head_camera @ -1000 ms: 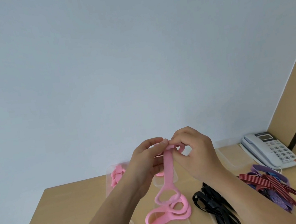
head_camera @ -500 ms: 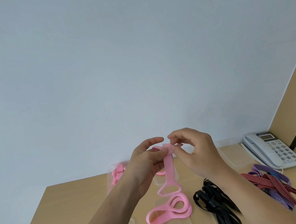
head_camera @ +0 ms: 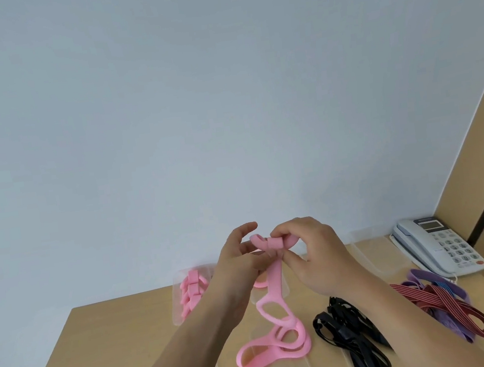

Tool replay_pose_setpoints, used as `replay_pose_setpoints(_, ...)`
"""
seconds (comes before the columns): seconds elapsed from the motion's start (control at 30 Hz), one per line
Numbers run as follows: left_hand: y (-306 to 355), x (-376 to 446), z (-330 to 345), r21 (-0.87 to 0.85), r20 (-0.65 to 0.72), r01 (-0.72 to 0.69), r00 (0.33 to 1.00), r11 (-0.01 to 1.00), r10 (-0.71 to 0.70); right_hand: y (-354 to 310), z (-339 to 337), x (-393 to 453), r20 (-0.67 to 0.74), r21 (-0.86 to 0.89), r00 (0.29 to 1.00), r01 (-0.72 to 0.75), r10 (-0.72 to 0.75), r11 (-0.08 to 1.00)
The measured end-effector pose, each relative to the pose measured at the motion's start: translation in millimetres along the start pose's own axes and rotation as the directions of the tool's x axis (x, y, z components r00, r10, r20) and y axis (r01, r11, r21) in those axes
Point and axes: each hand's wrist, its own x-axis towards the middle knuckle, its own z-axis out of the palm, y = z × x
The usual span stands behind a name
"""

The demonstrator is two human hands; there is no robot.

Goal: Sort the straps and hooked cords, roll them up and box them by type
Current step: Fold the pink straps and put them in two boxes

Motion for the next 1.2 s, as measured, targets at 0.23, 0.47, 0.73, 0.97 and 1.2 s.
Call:
replay_pose_setpoints(0.23, -0.7, 1.7, 1.1, 0.022, 0.033, 0.093, 0.995, 0.995, -0.094, 4.6, 4.4, -2.9, -0.176, 0.024, 0.984, 0.012, -0.007, 1.000)
replay_pose_setpoints(0.47, 2.2, 3.7, 3.5, 0.019, 0.044, 0.098, 0.994, 0.995, -0.098, 7.6, 6.4, -2.6, -0.240, 0.025, 0.971, 0.023, -0.016, 0.999)
replay_pose_setpoints(0.73, 3.1, 6.3, 0.5, 0.011, 0.052, 0.029, 0.998, 1.000, -0.030, 11.3, 14.3, 0.4, -0.304, -0.067, 0.940, 0.142, -0.156, 0.988)
replay_pose_setpoints(0.97, -2.4, 10.9, -4.7, 0.041, 0.068, -0.002, 0.998, 0.999, -0.001, 9.6, 11.7, 5.4, -0.235, -0.059, 0.960, 0.140, -0.150, 0.988)
replay_pose_setpoints(1.2, -1.8, 15.1, -4.8, 0.052, 0.024, -0.032, 0.999, 0.998, 0.030, 5.2, 4.2, 13.4, -0.160, 0.136, 0.981, -0.084, 0.106, 0.987)
